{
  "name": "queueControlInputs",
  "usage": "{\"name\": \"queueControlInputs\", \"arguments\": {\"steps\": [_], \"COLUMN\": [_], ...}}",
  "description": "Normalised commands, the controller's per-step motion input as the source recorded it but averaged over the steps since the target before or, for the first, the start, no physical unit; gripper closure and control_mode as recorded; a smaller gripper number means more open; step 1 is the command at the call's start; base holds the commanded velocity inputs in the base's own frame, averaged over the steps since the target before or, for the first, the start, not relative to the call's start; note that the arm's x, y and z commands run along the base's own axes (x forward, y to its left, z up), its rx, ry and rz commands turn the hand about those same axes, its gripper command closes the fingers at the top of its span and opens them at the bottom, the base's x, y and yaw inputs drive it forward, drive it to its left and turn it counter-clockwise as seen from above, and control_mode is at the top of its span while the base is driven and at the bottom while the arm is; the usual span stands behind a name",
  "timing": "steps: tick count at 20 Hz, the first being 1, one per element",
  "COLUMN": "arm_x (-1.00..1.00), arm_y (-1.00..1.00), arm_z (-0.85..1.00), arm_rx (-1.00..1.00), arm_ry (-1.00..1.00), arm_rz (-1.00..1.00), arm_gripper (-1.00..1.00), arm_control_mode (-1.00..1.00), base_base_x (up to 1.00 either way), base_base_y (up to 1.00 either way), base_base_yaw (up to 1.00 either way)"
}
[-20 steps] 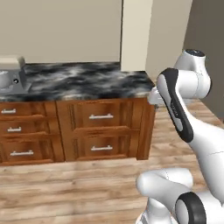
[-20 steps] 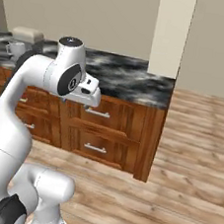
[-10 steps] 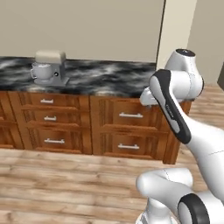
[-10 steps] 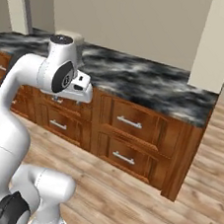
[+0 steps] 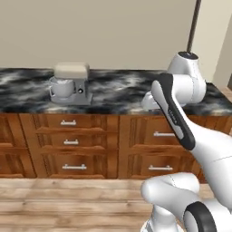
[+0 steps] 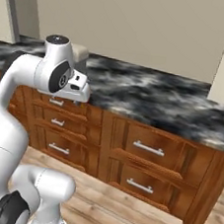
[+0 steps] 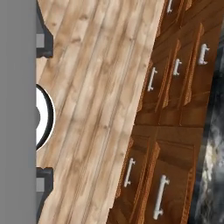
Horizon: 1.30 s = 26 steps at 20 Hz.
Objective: Navigate to the stand mixer.
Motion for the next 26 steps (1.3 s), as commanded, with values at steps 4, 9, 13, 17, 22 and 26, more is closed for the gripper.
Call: {"name": "queueControlInputs", "arguments": {"steps": [4, 9, 13, 17, 22, 26], "arm_x": [0.00, 0.00, 0.00, 0.00, 0.00, 0.23], "arm_y": [0.00, 0.00, 0.00, 0.00, 0.00, -0.15], "arm_z": [0.00, 0.00, 0.00, 0.00, 0.00, -0.15], "arm_rx": [0.00, 0.00, 0.00, 0.00, 0.00, 0.00], "arm_ry": [0.00, 0.00, 0.00, 0.00, 0.00, 0.00], "arm_rz": [0.00, 0.00, 0.00, 0.00, 0.00, 0.00], "arm_gripper": [-1.00, -1.00, -1.00, -1.00, -1.00, -1.00], "arm_control_mode": [1.00, 1.00, 1.00, 1.00, 1.00, -1.00], "base_base_x": [1.00, 1.00, 1.00, 1.00, 0.96, 0.37], "base_base_y": [1.00, 1.00, 1.00, 0.91, 0.42, 0.00], "base_base_yaw": [-0.27, -0.30, -0.25, -0.21, -0.18, 0.00]}}
